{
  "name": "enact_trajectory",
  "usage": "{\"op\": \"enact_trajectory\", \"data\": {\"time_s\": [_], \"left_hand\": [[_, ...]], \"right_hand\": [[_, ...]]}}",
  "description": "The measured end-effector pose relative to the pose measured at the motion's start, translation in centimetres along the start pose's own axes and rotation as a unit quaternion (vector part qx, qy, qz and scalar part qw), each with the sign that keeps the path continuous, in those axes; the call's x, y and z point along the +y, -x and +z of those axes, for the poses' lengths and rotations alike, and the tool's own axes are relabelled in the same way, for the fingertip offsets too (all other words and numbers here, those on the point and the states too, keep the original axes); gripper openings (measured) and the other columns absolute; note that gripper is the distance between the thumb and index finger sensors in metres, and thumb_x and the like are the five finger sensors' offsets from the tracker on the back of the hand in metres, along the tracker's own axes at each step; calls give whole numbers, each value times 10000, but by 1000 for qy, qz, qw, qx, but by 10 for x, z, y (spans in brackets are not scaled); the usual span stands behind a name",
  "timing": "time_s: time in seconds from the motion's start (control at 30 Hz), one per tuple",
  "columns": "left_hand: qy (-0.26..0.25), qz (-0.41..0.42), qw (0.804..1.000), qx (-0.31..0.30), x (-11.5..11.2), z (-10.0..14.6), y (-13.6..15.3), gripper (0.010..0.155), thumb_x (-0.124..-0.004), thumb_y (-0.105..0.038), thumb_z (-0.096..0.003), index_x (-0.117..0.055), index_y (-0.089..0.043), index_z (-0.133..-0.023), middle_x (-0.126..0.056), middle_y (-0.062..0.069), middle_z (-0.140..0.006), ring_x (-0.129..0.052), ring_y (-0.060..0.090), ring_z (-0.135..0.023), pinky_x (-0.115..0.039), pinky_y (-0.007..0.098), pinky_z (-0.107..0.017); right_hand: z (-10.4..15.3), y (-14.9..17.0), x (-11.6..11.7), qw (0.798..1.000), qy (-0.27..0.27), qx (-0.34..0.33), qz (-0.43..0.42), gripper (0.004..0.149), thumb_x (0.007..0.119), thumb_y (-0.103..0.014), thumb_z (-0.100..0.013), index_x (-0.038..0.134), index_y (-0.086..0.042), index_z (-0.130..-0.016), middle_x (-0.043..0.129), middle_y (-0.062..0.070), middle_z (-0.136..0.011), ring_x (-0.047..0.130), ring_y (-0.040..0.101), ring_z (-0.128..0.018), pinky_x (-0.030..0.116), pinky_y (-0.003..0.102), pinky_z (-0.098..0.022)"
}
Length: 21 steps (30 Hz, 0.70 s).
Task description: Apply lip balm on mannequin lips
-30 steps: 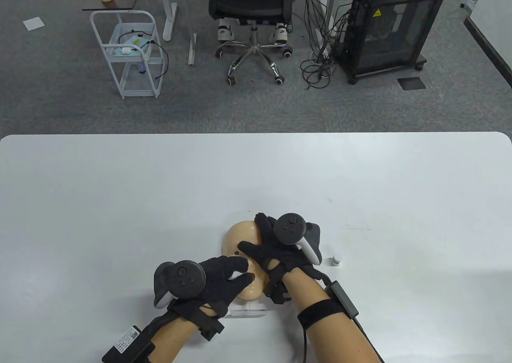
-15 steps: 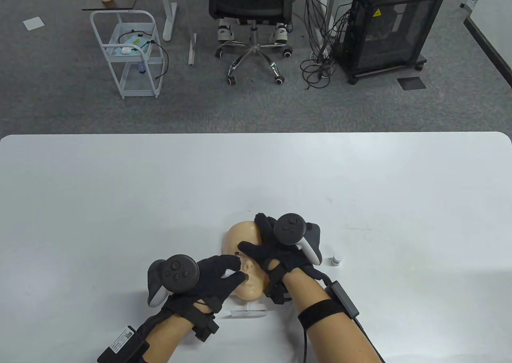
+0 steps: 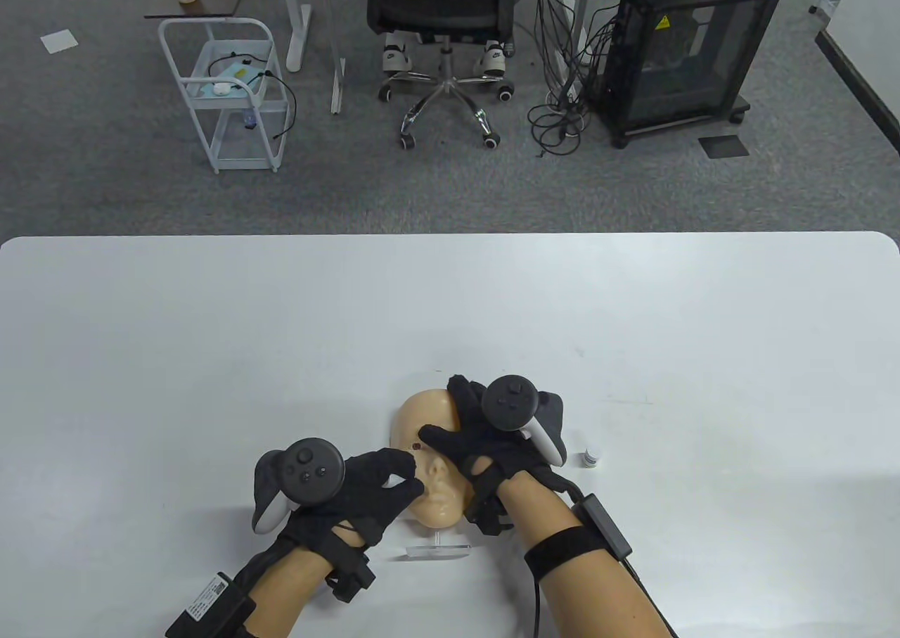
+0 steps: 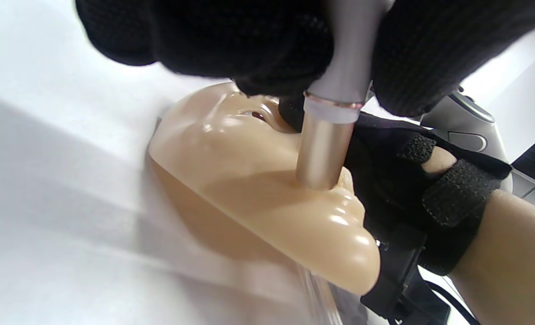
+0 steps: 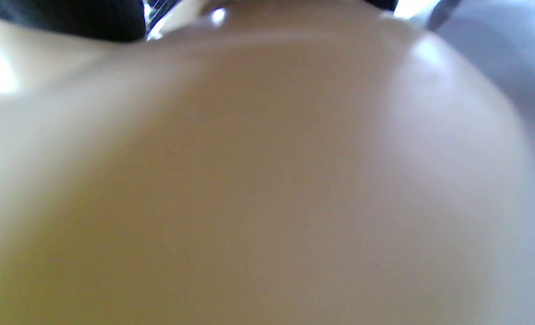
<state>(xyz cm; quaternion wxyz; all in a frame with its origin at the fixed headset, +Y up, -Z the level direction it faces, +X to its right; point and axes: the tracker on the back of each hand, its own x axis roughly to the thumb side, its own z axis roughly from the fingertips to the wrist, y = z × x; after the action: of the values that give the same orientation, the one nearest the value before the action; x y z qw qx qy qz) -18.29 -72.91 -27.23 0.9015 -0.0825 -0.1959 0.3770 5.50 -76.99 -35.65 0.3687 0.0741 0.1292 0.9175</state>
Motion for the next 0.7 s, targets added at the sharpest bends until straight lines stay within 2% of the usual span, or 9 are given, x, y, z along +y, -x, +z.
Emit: {"op": "enact_trajectory", "data": {"time_s": [0.17,0.33,0.53,0.7], "left_hand": [[6,-1,1000,3,1,0,1,501,-943,-490,-554,-792,-181,-920,-946,133,-669,-950,216,-322,-752,572,-527],[-12,6,1000,-11,2,0,0,502,-946,-493,-549,-798,-182,-914,-952,130,-658,-952,211,-311,-760,568,-521],[-31,48,997,-55,-9,-3,-11,502,-948,-496,-546,-801,-184,-911,-954,127,-652,-953,206,-301,-766,565,-514],[-36,5,995,-93,-19,-10,-21,503,-953,-500,-536,-809,-187,-903,-961,126,-642,-955,204,-293,-773,562,-510]], "right_hand": [[0,0,0,1000,0,0,0,961,855,-672,-471,335,-197,-1124,389,214,-1189,539,533,-1028,463,689,-691],[0,0,0,1000,0,0,0,960,855,-671,-472,335,-197,-1124,388,212,-1189,540,534,-1027,463,690,-691],[0,0,0,1000,0,1,0,960,854,-672,-472,336,-196,-1124,390,212,-1189,540,532,-1028,463,689,-691],[0,0,0,1000,1,1,0,960,854,-673,-471,337,-197,-1124,390,212,-1189,541,533,-1028,464,689,-691]]}}
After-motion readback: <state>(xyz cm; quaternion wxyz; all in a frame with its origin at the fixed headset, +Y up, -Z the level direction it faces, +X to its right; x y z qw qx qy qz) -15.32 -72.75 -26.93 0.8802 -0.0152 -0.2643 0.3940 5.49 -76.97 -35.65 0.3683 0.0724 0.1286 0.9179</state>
